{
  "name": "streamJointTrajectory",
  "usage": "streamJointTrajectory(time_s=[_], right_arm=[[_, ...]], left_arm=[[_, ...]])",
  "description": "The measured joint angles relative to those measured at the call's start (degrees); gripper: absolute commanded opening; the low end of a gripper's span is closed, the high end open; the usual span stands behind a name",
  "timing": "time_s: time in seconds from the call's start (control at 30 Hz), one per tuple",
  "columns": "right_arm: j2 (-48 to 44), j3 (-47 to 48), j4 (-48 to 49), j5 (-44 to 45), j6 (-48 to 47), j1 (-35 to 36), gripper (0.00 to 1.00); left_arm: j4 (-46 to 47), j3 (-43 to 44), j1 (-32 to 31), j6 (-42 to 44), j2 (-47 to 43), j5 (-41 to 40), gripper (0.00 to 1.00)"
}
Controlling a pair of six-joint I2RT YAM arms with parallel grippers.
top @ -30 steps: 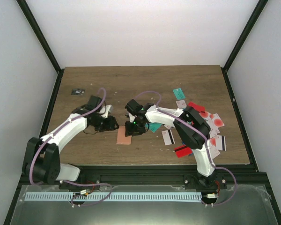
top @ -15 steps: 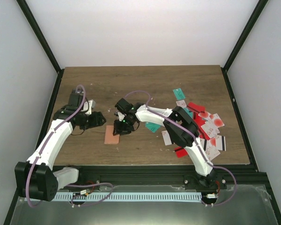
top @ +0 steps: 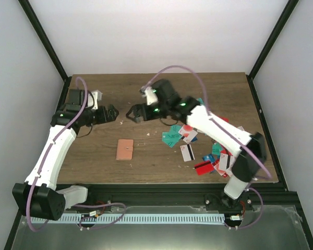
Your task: Put the credit cards into the card holder
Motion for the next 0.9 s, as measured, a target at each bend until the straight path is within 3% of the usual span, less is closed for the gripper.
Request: streamJointTrajectory(time_s=[0.2, 0.37, 0.5, 0.67, 0.9], right_arm=[[-14.71, -4.44, 0.83, 4.66, -4.66, -7.32, 1.00], [-23.78, -11.74, 3.41, 11.78, -8.37, -12.37, 1.00], [-32.00, -20.17, 6.99, 21.79, -11.72, -14.73, 1.00], [-42.45, -36.20, 18.16, 36.02, -15.89, -15.32, 1.00], [-46.40, -60.22, 34.80, 44.68, -21.88, -18.47, 1.00]], left_arm=[[2.75, 5.70, -0.02, -1.60, 0.46, -7.39, 1.00], [10.29, 3.08, -0.02, -2.12, -2.93, -16.76, 1.00], [22.88, -7.93, -0.02, 1.92, -11.63, -24.13, 1.00], [38.53, -25.00, 0.02, 7.04, -20.09, -31.04, 1.00], [57.90, -41.31, 1.99, 13.44, -13.03, -32.65, 1.00]])
